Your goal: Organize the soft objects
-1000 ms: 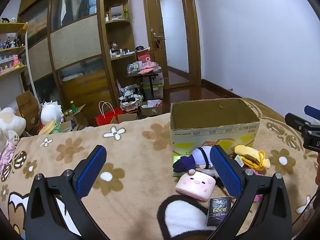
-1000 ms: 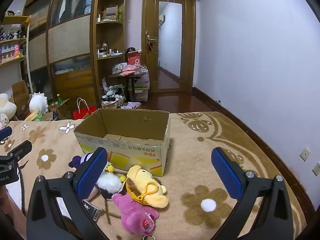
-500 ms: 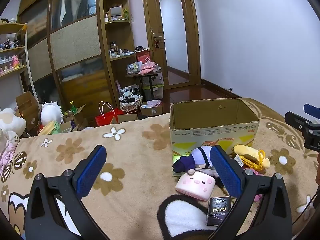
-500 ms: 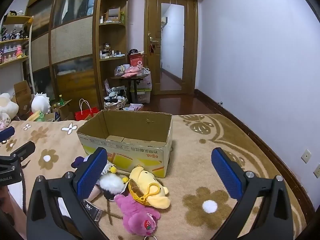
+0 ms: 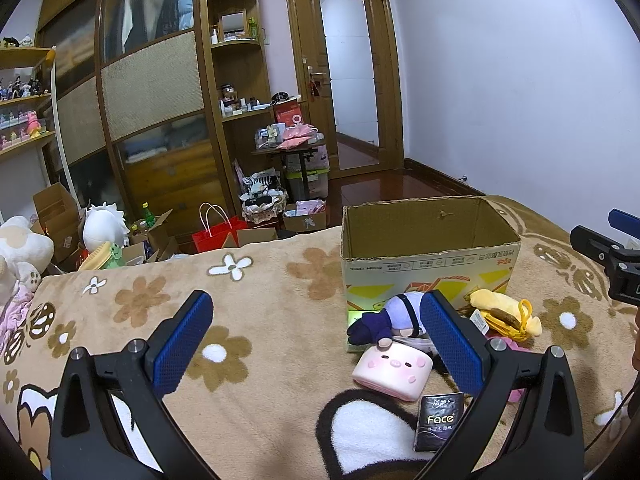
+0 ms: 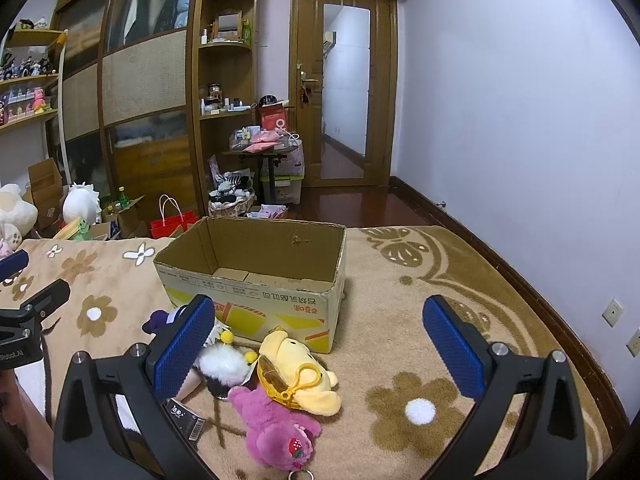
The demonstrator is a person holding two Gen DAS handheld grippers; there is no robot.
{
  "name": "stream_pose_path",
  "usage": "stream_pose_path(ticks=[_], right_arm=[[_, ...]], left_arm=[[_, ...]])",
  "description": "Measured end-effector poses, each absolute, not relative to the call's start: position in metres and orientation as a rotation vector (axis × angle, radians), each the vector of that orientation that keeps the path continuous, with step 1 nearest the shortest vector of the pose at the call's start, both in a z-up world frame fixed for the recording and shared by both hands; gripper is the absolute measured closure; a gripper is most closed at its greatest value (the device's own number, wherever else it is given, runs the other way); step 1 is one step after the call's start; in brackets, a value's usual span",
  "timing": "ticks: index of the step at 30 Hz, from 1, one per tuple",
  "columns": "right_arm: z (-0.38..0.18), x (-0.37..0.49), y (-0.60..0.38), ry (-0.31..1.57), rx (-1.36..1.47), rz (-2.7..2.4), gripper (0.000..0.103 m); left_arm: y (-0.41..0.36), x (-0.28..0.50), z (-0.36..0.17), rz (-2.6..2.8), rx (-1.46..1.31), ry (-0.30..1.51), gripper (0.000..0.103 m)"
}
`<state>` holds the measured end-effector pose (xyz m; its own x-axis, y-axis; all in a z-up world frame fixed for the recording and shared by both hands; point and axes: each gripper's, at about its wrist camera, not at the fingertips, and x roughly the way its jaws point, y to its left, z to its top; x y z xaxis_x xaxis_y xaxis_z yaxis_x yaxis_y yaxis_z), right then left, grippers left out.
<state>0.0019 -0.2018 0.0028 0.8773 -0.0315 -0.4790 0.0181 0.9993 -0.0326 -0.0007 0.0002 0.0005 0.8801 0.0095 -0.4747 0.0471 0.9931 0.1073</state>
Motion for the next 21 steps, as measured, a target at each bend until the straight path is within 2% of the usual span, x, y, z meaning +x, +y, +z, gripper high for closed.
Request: stream_pose_path(ticks=[21], right_arm=[[0.0014,0.0017,-0.2008,0.504,-0.028,-0.023,0.000]], left_arm=[[0.0021,-0.0029,0.0028,-0.011,0.119,0.488,0.001]])
